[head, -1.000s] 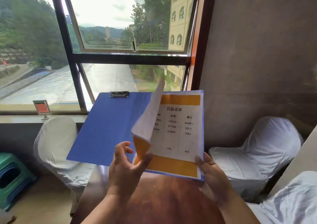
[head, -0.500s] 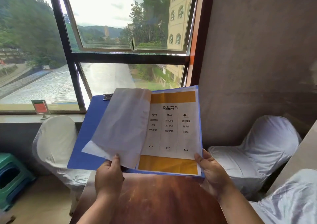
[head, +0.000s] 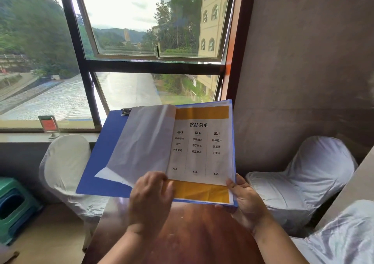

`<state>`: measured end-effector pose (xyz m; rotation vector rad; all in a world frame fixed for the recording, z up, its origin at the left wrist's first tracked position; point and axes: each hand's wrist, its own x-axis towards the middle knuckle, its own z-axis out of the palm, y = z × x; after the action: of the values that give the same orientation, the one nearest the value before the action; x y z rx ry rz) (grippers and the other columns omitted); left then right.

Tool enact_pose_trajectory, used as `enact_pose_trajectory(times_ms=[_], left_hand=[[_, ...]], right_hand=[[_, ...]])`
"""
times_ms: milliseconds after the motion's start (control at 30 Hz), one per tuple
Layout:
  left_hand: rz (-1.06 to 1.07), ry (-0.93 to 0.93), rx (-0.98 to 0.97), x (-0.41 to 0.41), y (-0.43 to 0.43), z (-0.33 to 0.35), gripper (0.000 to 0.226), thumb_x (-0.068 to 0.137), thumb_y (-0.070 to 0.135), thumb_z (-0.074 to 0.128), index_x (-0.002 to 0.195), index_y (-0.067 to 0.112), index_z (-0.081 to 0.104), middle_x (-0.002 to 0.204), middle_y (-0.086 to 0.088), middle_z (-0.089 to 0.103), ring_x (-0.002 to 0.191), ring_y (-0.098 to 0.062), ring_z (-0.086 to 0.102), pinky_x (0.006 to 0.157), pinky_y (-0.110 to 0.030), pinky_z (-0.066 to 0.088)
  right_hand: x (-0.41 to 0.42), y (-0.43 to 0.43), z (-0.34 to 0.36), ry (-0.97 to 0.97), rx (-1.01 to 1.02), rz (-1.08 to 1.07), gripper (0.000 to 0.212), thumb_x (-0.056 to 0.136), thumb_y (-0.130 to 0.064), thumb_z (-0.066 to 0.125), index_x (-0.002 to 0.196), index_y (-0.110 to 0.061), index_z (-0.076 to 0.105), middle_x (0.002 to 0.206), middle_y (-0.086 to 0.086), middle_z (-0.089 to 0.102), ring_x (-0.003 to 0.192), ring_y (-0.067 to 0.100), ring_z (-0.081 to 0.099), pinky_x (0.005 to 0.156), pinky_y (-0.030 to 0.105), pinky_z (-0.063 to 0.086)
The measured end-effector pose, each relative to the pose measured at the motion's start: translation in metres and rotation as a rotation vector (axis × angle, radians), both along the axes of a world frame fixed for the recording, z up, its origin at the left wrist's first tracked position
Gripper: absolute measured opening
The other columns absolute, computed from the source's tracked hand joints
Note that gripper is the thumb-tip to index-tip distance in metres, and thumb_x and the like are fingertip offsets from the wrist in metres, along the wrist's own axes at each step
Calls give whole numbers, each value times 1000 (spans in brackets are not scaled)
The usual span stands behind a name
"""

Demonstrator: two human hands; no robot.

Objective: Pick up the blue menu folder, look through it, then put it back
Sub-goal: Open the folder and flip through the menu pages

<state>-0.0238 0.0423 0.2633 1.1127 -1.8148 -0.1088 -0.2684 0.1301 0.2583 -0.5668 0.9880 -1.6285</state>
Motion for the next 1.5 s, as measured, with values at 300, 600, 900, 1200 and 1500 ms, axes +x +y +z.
enact_pose_trajectory(times_ms=[300, 600, 900, 1200, 1500], left_hand=[[-131, -379, 36, -40, 7, 10, 77, 67, 91, 55, 123, 39, 65, 111, 11, 57, 110, -18, 52, 93, -42, 49], [-210, -273, -87, -42, -2, 14, 26, 91, 43, 63, 77, 22, 69, 78, 5, 67, 75, -29, 63, 69, -41, 54], [-22, 181, 278, -17, -9, 24, 69, 83, 89, 33, 101, 27, 54, 78, 8, 58, 65, -21, 55, 58, -31, 36], [81, 623, 608, 4, -29, 5, 63, 97, 59, 53, 60, 7, 56, 42, -1, 54, 42, -22, 53, 51, -37, 42], [214, 585, 721, 28, -48, -28, 59, 90, 62, 57, 68, 7, 62, 54, -9, 68, 58, -32, 65, 58, -40, 48]], right_hand=[[3, -14, -8, -34, -46, 92, 52, 82, -30, 89, 129, -16, 72, 131, 25, 73, 98, 48, 76, 59, 54, 67], [-9, -16, -19, 4, -50, 69, 69, 79, -37, 93, 138, -14, 66, 136, 26, 70, 115, 47, 71, 85, 66, 62], [-19, -8, -12, 26, -43, 11, 34, 94, -28, 70, 127, -20, 75, 117, 17, 78, 91, 36, 78, 55, 42, 64], [-22, -11, -8, 26, -74, 7, 40, 95, -25, 64, 133, -17, 70, 129, 21, 75, 94, 40, 76, 65, 48, 63], [-27, -13, -12, 0, -72, 26, 43, 96, -24, 64, 138, -14, 67, 138, 25, 69, 97, 42, 77, 56, 44, 66]])
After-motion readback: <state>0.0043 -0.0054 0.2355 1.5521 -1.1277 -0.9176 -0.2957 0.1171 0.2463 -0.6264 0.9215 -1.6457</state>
